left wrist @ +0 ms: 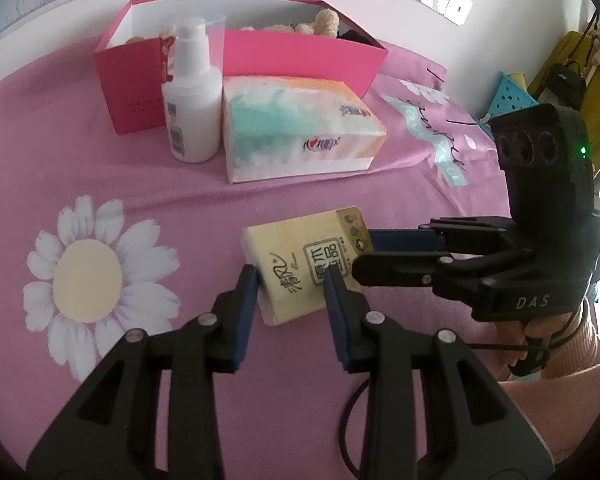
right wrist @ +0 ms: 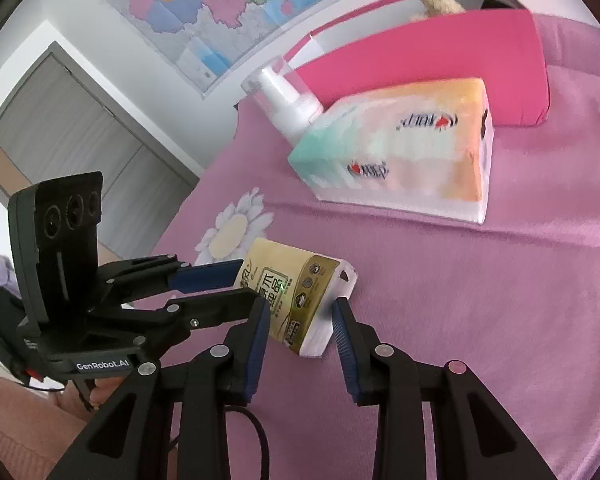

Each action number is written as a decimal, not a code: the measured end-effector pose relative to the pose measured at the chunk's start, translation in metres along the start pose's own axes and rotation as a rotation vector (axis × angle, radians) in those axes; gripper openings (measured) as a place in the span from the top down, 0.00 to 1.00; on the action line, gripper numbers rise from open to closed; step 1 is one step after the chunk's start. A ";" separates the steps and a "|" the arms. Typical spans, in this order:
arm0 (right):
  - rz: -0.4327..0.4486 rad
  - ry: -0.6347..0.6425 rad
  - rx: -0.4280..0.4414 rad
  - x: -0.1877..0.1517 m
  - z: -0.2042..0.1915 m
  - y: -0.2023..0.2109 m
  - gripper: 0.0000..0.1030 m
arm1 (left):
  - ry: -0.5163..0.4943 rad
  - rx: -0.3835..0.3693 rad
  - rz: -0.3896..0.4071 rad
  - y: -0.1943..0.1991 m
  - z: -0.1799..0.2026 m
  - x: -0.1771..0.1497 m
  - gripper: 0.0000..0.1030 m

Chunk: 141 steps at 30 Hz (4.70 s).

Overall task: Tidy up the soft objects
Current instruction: 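Grasp the yellow tissue pack with the right gripper, then lift the yellow tissue pack and carry it over the pink box, then lower the yellow tissue pack into the pink box and release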

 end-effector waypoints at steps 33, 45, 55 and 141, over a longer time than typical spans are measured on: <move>0.112 0.070 -0.053 0.033 -0.014 0.040 0.68 | -0.030 0.019 0.092 0.030 0.009 0.027 0.65; 0.131 0.081 -0.052 0.035 -0.011 0.051 0.68 | -0.039 0.024 0.123 0.038 0.012 0.038 0.65; 0.163 0.086 -0.060 0.040 -0.009 0.064 0.68 | -0.052 0.032 0.146 0.043 0.017 0.048 0.65; 0.288 0.131 -0.111 0.134 0.001 0.098 0.68 | -0.029 0.078 0.242 0.052 -0.013 0.151 0.65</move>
Point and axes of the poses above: each gripper's, at about its wrist camera, not at the fingertips, and y roughly against the way its jaws point, z to its right, x to its top, the point moved 6 cm from there along -y, roughly the way its jaws point, and after that the axes turned 14 degrees about -z, right-handed, at the moved point
